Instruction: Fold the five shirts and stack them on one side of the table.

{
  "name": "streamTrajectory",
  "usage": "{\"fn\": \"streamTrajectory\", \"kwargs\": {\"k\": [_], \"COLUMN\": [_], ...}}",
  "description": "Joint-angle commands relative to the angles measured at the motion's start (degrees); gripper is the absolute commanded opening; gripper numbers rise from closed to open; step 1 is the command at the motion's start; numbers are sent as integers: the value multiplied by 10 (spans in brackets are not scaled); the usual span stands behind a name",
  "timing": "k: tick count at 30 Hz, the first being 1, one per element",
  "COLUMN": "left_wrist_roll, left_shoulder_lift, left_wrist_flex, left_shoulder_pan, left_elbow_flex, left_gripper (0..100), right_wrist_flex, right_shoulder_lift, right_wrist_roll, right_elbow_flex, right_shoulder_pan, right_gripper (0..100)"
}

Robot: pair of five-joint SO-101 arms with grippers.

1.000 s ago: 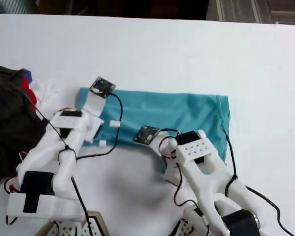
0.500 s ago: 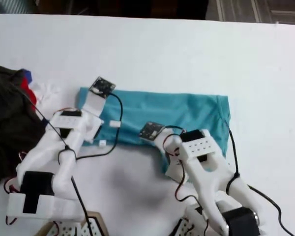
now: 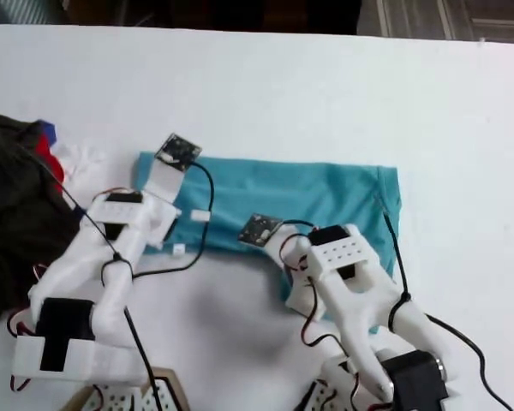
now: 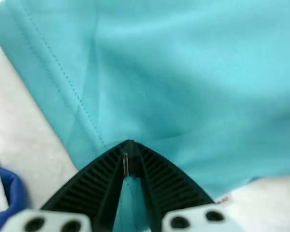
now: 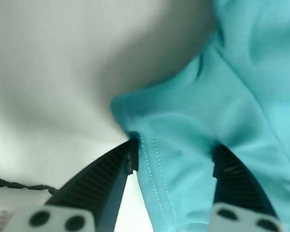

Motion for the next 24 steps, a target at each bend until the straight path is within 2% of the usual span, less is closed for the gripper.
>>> {"fn": "streamTrajectory", "kwargs": {"k": [1, 10, 14, 20, 24], "left_wrist_roll": [-2, -2, -2, -2, -2], "left_shoulder_lift": [-26, -26, -26, -26, -26], "left_wrist_flex": [-13, -13, -13, -13, -13], "left_shoulder_pan": [1, 1, 1, 1, 1], "left_elbow_flex": [-2, -2, -2, -2, -2], "left_gripper": [26, 26, 26, 26, 26], "right_wrist_flex": [-15, 5, 67, 153, 149], "right_shoulder_lift": [6, -4, -38, -104, -110], "right_wrist_roll": [4, 5, 1, 1, 1], "right_elbow_flex": [-10, -21, -77, -106, -57], "right_shoulder_pan": [33, 59, 59, 29, -16], "right_gripper": [252, 252, 252, 252, 255]}}
